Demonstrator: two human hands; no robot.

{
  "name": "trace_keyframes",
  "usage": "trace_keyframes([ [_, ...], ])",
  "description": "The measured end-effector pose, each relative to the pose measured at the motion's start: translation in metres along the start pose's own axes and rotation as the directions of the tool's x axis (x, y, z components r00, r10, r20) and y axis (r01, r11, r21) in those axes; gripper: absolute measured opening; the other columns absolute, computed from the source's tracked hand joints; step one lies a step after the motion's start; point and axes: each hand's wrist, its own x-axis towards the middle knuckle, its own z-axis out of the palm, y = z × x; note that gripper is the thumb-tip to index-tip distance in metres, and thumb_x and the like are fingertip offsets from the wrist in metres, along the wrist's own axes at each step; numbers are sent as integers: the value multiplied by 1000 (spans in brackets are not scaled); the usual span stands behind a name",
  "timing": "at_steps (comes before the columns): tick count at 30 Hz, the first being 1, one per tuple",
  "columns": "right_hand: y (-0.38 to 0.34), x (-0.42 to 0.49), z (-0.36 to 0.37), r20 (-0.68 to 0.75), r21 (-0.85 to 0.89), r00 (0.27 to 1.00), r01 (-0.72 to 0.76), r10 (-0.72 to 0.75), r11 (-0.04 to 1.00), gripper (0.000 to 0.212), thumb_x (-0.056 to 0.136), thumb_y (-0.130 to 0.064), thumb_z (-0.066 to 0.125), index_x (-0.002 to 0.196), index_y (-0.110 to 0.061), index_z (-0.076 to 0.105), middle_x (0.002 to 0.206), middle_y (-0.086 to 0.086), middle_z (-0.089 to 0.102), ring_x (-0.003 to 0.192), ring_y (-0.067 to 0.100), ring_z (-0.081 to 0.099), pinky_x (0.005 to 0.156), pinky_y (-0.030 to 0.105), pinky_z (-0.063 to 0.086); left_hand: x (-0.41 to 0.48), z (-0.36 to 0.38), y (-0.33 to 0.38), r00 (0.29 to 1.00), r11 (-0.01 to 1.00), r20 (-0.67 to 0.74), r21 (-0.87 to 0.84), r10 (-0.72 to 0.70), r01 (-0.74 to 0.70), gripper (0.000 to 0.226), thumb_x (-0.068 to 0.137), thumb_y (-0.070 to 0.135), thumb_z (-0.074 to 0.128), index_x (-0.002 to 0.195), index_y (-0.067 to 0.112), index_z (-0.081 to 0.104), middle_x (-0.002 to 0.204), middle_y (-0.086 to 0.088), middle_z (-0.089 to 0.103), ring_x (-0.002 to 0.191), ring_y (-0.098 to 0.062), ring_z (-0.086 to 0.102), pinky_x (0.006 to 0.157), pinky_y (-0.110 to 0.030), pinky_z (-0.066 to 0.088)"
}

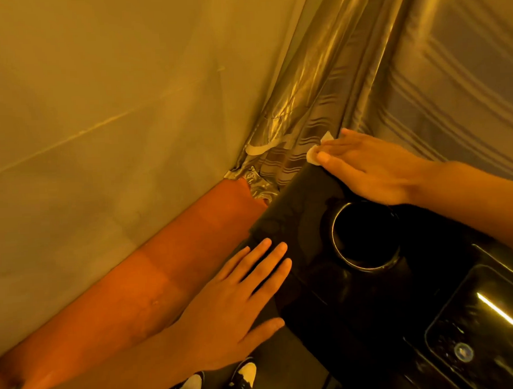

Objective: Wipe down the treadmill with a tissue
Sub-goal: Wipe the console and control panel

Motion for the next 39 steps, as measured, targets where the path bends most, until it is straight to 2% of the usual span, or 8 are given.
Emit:
trace_keyframes([
  [6, -8, -60, 6, -10, -45, 996, 92, -93, 995, 88, 95, -74, -13, 164, -29, 18, 171, -13, 12, 158, 0, 0, 127, 26, -8, 0, -1, 1, 1000, 1000, -8, 7, 8, -8, 77, 107, 60, 36, 166, 14, 17, 174, -8, 6, 161, -29, 5, 127, -43, 10],
  [9, 2, -2, 5, 30, -7, 1000, 5, -4, 1000, 108, 86, -79, -17, 155, -26, 47, 165, -3, 38, 156, 9, 21, 128, 30, -3, 0, -1, 1, 1000, 1000, -9, 26, 6, -6, 77, 107, 60, 35, 166, 14, 16, 174, -8, 5, 161, -29, 5, 127, -42, 9],
  [12, 7, 42, 5, 34, 44, 995, -91, 90, 995, 127, 74, -93, -20, 123, -18, 71, 137, 6, 64, 139, 21, 49, 126, 47, 21, 0, -2, 0, 1000, 999, -1, 33, 12, -12, 78, 107, 60, 36, 166, 13, 16, 174, -8, 5, 160, -30, 5, 126, -42, 10],
  [16, 3, -26, 8, -23, 18, 998, 53, -53, 998, 93, 95, -75, -10, 161, -28, 36, 168, -6, 30, 157, 6, 15, 129, 30, -4, -1, -2, 0, 1000, 1000, -3, 25, 6, -6, 76, 107, 59, 34, 166, 14, 16, 174, -8, 6, 161, -29, 5, 126, -42, 11],
  [19, 1, -92, 13, -89, 67, 993, 84, -78, 994, 70, 106, -62, 0, 163, -28, 24, 171, -12, 19, 158, 4, 8, 129, 34, -2, -1, 0, 1, 1000, 999, -11, 32, 10, -9, 76, 107, 60, 34, 166, 14, 18, 174, -8, 8, 160, -30, 7, 125, -43, 13],
  [26, 1, 10, 5, -28, 26, 999, -44, 45, 999, 101, 88, -73, -11, 157, -26, 44, 164, -4, 40, 156, 6, 18, 128, 30, -8, 1, 4, 0, 1000, 1000, -1, 26, 17, -17, 76, 108, 61, 29, 166, 14, 16, 174, -9, 6, 160, -31, 7, 124, -44, 15],
  [32, -3, -104, 33, -183, 25, 983, 0, 5, 1000, 66, 109, -53, 5, 164, -22, 24, 171, -5, 20, 160, 14, 11, 129, 38, -3, 1, 3, -2, 1000, 999, 1, -28, 17, -17, 73, 109, 59, 24, 167, 17, 10, 174, -7, 2, 160, -30, 5, 125, -45, 15],
  [39, 0, -118, 41, -218, 4, 976, -29, 29, 1000, 68, 108, -58, 3, 164, -22, 18, 172, -3, 15, 160, 12, 5, 129, 35, -6, 1, 6, -2, 1000, 998, 3, -61, 15, -15, 71, 109, 58, 22, 167, 17, 11, 174, -6, 6, 160, -29, 7, 124, -45, 16],
])
